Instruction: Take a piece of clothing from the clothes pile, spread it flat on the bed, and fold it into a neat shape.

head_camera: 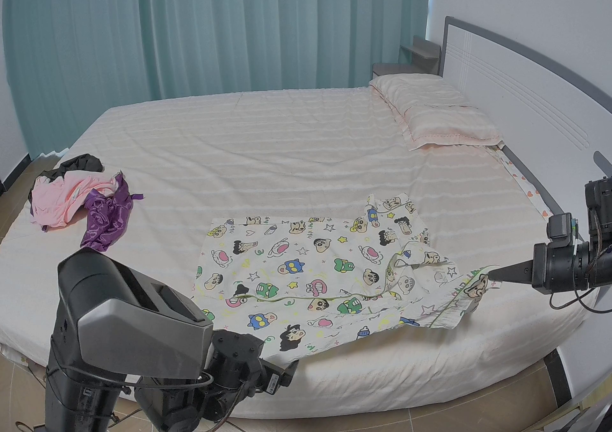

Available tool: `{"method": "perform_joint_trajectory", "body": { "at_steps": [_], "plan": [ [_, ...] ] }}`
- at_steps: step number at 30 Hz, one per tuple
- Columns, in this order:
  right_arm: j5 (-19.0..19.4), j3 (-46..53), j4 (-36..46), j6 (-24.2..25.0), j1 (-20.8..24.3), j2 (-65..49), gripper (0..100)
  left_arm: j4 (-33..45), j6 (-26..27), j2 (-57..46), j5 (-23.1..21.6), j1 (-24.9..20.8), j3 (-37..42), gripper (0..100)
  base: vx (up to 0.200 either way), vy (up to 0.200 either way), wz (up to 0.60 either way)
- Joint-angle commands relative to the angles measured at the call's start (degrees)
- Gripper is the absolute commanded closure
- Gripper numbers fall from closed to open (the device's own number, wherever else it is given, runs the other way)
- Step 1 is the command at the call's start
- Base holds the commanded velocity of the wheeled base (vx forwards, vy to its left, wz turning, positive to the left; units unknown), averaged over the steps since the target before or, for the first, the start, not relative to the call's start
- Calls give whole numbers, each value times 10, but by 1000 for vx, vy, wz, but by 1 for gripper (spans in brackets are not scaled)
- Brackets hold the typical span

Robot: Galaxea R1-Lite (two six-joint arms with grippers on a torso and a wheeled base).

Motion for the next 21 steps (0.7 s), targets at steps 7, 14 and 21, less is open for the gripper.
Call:
{"method": "perform_joint_trajectory", "body": {
  "at_steps": [7, 14, 21],
  "plan": [
    [0, 3, 1, 0, 0, -7, 100, -47, 36, 27, 77, 14, 82, 0, 0, 0, 0],
    [-1, 7, 2, 1, -5, -7, 100, -47, 39, 27, 113, 13, 113, 0, 0, 0, 0],
    [-1, 7, 3, 0, -5, -8, 100, -47, 42, 31, 151, 13, 132, 0, 0, 0, 0]
  ]
}}
